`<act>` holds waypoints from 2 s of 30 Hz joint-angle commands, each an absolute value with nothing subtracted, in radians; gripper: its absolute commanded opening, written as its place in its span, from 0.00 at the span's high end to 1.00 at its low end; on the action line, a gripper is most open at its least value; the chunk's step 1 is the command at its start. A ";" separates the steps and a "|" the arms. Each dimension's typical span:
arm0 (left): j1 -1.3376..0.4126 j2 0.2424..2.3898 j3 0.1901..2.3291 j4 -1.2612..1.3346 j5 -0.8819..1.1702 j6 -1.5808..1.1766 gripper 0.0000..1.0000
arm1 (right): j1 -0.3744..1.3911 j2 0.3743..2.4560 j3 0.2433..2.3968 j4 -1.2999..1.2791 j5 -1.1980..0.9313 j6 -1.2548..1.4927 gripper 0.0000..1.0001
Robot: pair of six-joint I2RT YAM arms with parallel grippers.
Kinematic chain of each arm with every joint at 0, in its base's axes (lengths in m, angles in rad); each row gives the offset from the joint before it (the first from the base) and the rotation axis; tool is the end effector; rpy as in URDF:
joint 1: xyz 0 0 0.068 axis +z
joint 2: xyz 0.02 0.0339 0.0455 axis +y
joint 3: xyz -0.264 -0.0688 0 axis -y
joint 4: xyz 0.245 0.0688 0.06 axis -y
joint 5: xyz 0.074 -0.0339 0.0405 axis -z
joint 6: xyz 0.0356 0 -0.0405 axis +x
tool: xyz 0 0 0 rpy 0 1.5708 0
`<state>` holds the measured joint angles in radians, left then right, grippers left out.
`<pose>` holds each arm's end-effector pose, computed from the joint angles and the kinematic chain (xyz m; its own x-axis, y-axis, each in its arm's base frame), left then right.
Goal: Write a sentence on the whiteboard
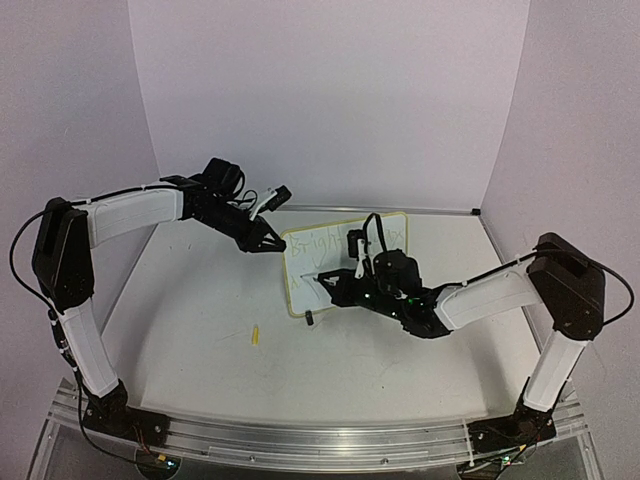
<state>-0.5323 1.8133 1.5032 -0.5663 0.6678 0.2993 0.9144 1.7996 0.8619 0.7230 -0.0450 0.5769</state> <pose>0.3337 -0.2221 0.2738 -0.4145 0.5128 -0.7518 0.9023 0.3393 -0.2660 0.2308 0.3022 0.1853 -0.5553 0.1721 -0.8137 -0.6149 0.5739 0.5409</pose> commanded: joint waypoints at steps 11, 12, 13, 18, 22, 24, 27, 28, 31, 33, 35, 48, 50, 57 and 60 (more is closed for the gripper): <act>-0.536 1.773 1.505 -0.557 0.647 0.331 1.00 | 0.911 1.825 0.942 0.707 -0.050 0.570 1.00; -0.537 1.773 1.505 -0.557 0.647 0.331 1.00 | 0.911 1.826 0.944 0.700 -0.043 0.573 1.00; -0.537 1.773 1.505 -0.556 0.647 0.332 1.00 | 0.911 1.827 0.944 0.691 -0.037 0.575 1.00; -0.537 1.773 1.505 -0.557 0.648 0.331 1.00 | 0.911 1.827 0.946 0.656 -0.012 0.582 1.00; -0.536 1.774 1.505 -0.557 0.647 0.330 1.00 | 0.911 1.809 0.924 0.651 0.042 0.596 1.00; -0.537 1.774 1.505 -0.557 0.647 0.331 1.00 | 0.911 1.792 0.909 0.651 0.072 0.598 1.00; -0.537 1.772 1.506 -0.557 0.646 0.331 1.00 | 0.911 1.769 0.891 0.651 0.100 0.594 1.00; -0.537 1.772 1.506 -0.557 0.646 0.331 1.00 | 0.911 1.765 0.887 0.650 0.102 0.594 1.00; -0.536 1.772 1.506 -0.557 0.647 0.331 1.00 | 0.911 1.772 0.883 0.645 0.090 0.599 1.00; -0.536 1.772 1.506 -0.557 0.648 0.331 1.00 | 0.911 1.783 0.881 0.644 0.079 0.608 1.00; -0.536 1.772 1.506 -0.558 0.648 0.331 1.00 | 0.910 1.798 0.879 0.645 0.069 0.618 1.00; -0.537 1.775 1.506 -0.557 0.650 0.331 1.00 | 0.911 1.834 0.870 0.644 0.040 0.654 1.00; -0.537 1.775 1.506 -0.557 0.649 0.330 1.00 | 0.911 1.835 0.866 0.643 0.041 0.655 1.00; -0.537 1.776 1.506 -0.557 0.652 0.330 1.00 | 0.911 1.844 0.867 0.638 0.032 0.667 1.00; -0.537 1.776 1.506 -0.557 0.652 0.329 1.00 | 0.911 1.839 0.869 0.637 0.032 0.665 1.00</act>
